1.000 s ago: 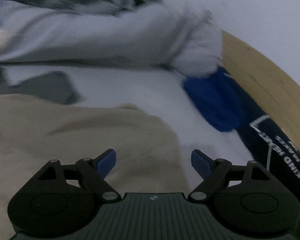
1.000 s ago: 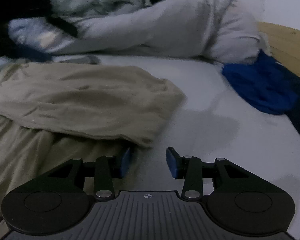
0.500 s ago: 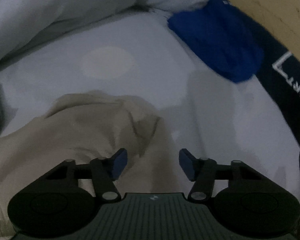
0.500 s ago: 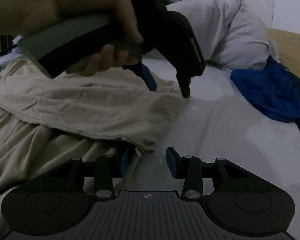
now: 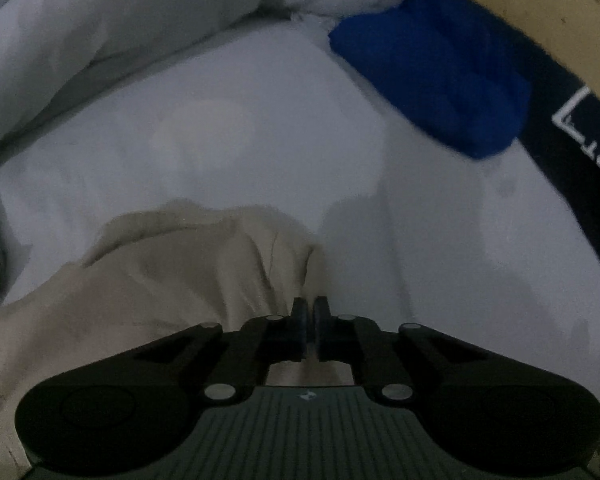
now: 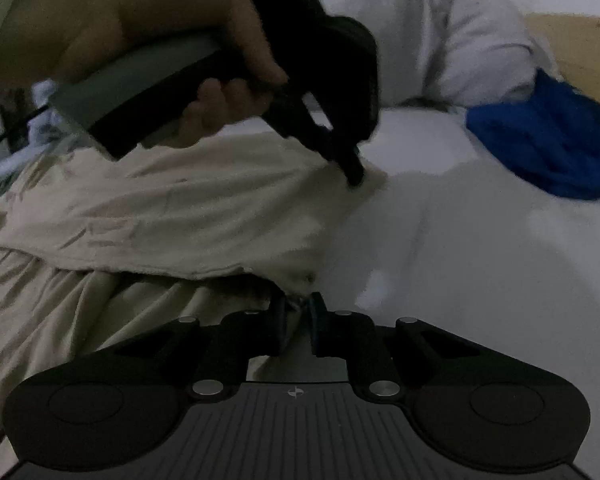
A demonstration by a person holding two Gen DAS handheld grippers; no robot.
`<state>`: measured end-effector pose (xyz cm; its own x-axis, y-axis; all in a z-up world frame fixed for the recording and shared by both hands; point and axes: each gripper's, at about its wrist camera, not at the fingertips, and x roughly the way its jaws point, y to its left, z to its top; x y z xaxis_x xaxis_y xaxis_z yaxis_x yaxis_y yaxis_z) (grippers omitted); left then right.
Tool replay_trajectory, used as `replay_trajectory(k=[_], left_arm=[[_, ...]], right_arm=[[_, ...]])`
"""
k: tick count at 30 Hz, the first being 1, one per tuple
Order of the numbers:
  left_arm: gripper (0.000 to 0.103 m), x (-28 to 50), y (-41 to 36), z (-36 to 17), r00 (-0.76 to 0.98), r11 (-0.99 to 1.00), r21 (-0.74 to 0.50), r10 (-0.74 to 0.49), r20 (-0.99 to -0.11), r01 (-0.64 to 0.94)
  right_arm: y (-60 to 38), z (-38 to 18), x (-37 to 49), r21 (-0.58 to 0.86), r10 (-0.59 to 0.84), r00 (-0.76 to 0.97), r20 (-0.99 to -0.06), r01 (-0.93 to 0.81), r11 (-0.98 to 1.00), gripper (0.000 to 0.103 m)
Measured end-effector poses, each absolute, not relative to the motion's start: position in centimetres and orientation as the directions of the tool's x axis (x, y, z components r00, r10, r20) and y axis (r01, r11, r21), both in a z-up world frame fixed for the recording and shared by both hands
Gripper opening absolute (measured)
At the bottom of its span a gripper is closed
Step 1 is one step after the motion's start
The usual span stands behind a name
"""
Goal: Fold clothes
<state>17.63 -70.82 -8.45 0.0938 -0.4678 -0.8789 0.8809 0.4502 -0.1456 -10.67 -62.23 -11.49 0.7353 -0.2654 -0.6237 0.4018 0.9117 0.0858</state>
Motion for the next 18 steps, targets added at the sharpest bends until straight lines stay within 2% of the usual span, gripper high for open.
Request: replay_trajectory(k=[5,13,18], left_arm=[[0.006,16.8,-71.7,-8.5,0.101,0.466,-0.167,-0.497,-0.862,0.869],[0.003,16.5,-73.1,-8.3,0.114,0.464,-0.204,-0.57,-0.814,0.862],[0.007,17.2,-71.3,-6.0,0.16,0.479,-0.204,-0.613,-0.773,0.854]], right_arm=[[-63.0,-11.2,-11.2,0.074,-0.295,0.709,-0.641,0.44,0.895,0.012],[-63.8,-11.0,-11.6,0.078,-0.268,0.68,-0.683,0.433,0.898,0.012],[-64.2,-10.6,-11.5,0.073,-0.252,0.678,-0.691,0.412,0.908,0.015]])
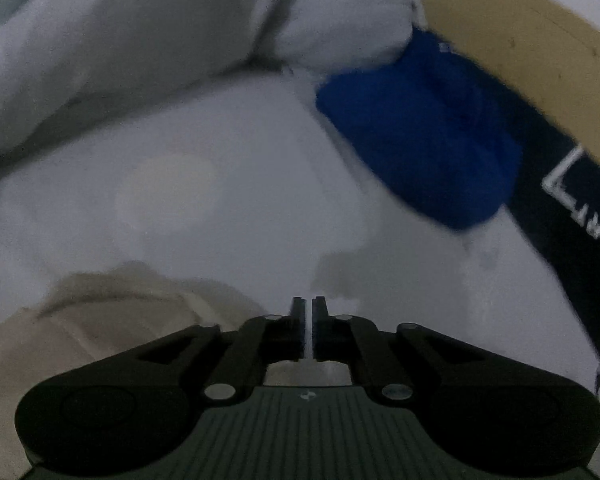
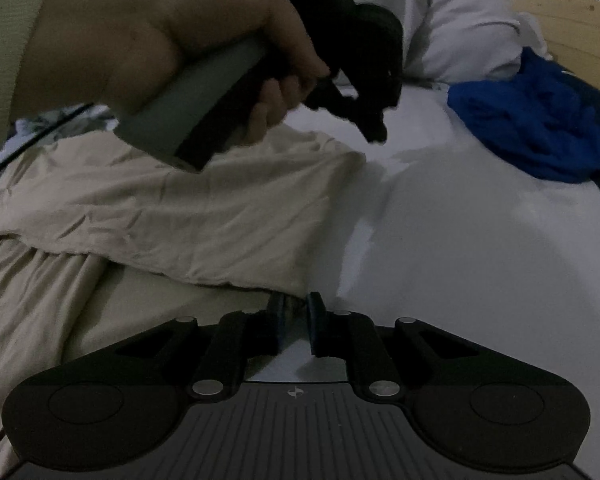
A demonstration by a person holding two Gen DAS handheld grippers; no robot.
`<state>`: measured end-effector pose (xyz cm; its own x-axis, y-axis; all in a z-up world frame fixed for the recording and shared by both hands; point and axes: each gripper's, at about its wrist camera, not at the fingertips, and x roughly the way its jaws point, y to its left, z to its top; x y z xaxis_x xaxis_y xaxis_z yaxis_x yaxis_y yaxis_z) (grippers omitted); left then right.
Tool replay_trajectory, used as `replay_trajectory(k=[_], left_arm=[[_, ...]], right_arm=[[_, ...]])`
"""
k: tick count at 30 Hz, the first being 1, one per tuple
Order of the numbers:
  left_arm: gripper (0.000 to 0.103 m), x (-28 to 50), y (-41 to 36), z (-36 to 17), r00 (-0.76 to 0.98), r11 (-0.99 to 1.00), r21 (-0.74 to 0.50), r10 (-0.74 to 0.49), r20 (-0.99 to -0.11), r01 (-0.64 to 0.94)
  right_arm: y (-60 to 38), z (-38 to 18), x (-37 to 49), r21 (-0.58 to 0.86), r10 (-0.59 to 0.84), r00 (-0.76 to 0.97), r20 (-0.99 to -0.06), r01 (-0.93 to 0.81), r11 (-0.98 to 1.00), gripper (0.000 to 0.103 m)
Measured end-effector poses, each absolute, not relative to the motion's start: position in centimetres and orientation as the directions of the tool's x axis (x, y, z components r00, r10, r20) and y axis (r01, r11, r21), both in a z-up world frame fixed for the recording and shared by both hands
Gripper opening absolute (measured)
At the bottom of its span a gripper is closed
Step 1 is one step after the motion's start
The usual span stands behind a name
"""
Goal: Fold clothes
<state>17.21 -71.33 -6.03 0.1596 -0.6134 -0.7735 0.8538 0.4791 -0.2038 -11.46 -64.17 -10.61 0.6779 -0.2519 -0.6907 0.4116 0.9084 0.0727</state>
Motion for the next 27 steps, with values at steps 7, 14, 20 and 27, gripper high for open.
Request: replay_trajectory(k=[7,14,20,27], left_arm=[[0.06,21.3,-61.1,1.1,0.339,0.583,-0.241,-0.708,-0.619,0.776],[0.085,22.6,-42.3,8.1,0.617,0.765,-0.232,-0.629,-0.474,0.601],[0.103,21.4,-24.1,11.7,0.814,0.89,-0.332,-0.431,-0.39,0.312],[0.103,15.9,-4.6,10.5,0.906,0.858,-0.512,-0.244,-0.347,0.036]], right_arm=[[-65.1,-8.3,-12.5,0.054,-0.148,0.728,-0.669,0.246,0.968,0.045],[-68.9,-2.1,-16.9,0.237,-0.11,0.862,-0.494,0.255,0.938,0.066],[-67.3,0.4,-16.6,0.293,-0.043,0.907,-0.419,0.179,0.939,0.068],[-61.6,4.6,-15.4,0.277,0.078,0.936,-0.344,0.022,0.961,0.075]])
